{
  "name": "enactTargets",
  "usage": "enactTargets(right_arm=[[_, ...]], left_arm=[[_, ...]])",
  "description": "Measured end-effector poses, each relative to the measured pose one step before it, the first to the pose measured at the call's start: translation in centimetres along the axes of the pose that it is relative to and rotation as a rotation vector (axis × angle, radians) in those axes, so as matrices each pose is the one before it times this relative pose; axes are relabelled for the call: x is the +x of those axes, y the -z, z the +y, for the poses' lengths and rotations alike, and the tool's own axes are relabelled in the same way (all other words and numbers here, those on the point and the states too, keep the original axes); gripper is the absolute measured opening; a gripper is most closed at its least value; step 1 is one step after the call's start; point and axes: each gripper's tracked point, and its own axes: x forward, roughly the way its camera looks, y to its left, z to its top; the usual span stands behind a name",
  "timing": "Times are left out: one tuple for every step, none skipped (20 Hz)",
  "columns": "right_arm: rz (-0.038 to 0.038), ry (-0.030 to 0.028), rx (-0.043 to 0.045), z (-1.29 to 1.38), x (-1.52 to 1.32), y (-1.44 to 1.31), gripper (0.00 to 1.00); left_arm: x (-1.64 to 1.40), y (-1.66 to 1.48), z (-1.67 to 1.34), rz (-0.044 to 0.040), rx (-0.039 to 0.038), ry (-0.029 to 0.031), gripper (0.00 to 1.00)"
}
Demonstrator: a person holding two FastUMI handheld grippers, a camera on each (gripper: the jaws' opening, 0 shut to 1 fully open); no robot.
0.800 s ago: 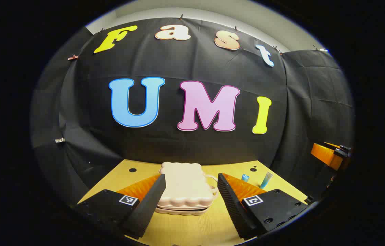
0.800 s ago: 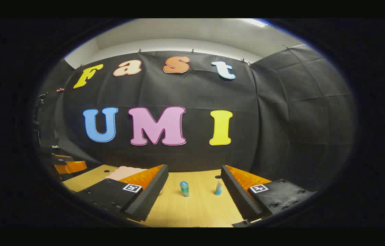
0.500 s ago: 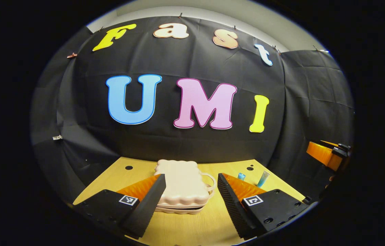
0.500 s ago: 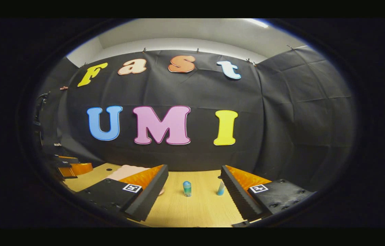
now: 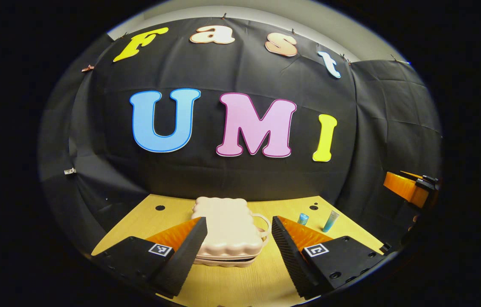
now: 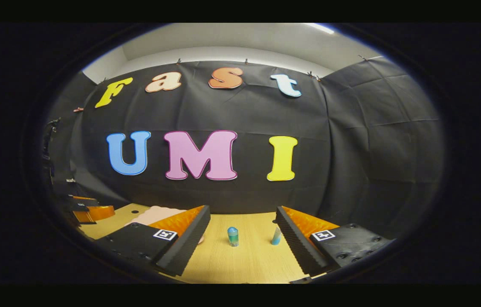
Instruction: First open the suitcase, pack the skin care products into it, and then close the suitcase.
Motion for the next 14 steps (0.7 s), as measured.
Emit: enactTargets(right_arm=[[-0.00530, 0.00022, 0.00020, -0.031, 0.237, -0.115, 0.92], [-0.00087, -0.00231, -0.00421, -0.033, 0.186, 0.014, 0.92], [-0.00076, -0.00356, -0.00477, 0.072, 0.187, 0.092, 0.92], [0.00185, -0.00331, -0.00384, -0.050, 0.153, 0.107, 0.92], [0.00252, -0.00293, -0.00213, -0.111, 0.208, 0.061, 0.92], [0.00229, -0.00171, -0.00253, -0.088, 0.214, 0.141, 0.92], [0.00181, 0.00167, -0.01034, -0.215, 0.325, 0.235, 0.92], [0.00487, 0.00038, -0.01701, -0.216, 0.440, 0.314, 0.92], [0.00187, -0.00452, -0.01269, -0.136, 0.392, 0.299, 0.98], [0.00014, -0.00464, -0.00699, -0.147, 0.433, 0.175, 0.98], [0.00226, -0.00315, -0.00348, -0.258, 0.452, 0.205, 0.98], [0.00271, -0.00141, -0.00054, -0.303, 0.525, 0.249, 0.93], [-0.00198, 0.00007, -0.00036, -0.368, 0.472, 0.169, 0.98], [-0.00075, 0.00155, -0.00063, -0.378, 0.585, 0.204, 0.97]], left_arm=[[0.199, -0.091, -0.124, -0.00224, -0.00068, 0.00106, 0.96], [0.272, -0.028, -0.085, -0.00149, -0.00084, 0.00450, 0.96], [0.322, -0.092, -0.224, 0.00281, 0.00134, 0.00393, 0.96], [0.488, 0.074, -0.190, 0.00471, 0.00122, -0.00090, 0.96], [0.501, -0.182, -0.247, 0.00375, -0.00292, 0.00301, 0.96], [0.686, 0.039, -0.481, 0.00724, -0.00692, 0.00925, 0.96], [0.801, -0.133, -0.527, 0.00927, -0.00907, 0.00864, 0.96], [1.015, 0.132, -0.549, 0.01314, -0.00790, 0.00789, 0.96], [1.058, 0.134, -0.614, 0.01427, -0.00548, 0.00861, 0.96], [1.180, 0.356, -0.470, 0.01687, -0.00242, 0.00247, 0.96], [1.167, 0.330, -0.544, 0.01490, -0.00155, 0.01003, 0.96], [1.249, 0.496, -0.576, 0.01648, 0.00198, 0.00868, 0.96], [1.313, 0.442, -0.560, 0.01908, 0.00482, 0.01089, 0.96], [1.388, 0.535, -0.567, 0.02016, 0.00658, 0.00925, 0.96]])
